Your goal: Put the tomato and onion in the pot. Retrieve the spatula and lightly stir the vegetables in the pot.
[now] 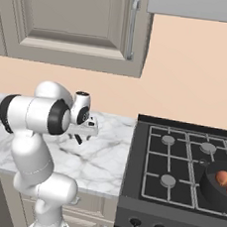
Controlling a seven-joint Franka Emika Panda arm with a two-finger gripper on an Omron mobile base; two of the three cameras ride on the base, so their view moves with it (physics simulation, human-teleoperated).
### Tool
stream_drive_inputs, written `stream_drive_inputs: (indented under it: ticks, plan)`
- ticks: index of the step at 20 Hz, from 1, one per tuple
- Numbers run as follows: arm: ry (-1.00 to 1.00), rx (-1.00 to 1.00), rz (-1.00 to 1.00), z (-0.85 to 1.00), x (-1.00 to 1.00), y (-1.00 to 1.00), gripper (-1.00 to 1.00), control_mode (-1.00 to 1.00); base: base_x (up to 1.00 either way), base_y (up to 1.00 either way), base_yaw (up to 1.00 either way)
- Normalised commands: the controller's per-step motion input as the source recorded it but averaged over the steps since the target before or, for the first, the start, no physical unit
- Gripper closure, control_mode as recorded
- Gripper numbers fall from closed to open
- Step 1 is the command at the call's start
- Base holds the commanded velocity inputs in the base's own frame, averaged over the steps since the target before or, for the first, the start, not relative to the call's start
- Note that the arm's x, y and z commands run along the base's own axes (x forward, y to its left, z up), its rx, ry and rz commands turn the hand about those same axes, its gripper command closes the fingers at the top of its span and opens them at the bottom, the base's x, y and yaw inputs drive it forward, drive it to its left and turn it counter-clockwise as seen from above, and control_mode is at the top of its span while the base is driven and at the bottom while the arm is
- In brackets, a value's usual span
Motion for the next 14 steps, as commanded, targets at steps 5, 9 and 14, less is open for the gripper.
stream_drive_inputs:
  ticks: [5, 9, 14]
  plan:
    - [0.00, 0.00, 0.00, -0.26, 0.00, 0.03, -1.00, -1.00, 0.00, 0.00, 0.00]
    - [0.00, 0.00, 0.00, 0.00, 0.00, 0.00, -1.00, -1.00, 0.00, 0.00, 0.00]
    - [0.00, 0.00, 0.00, 0.00, 0.00, 0.00, -1.00, -1.00, 0.00, 0.00, 0.00]
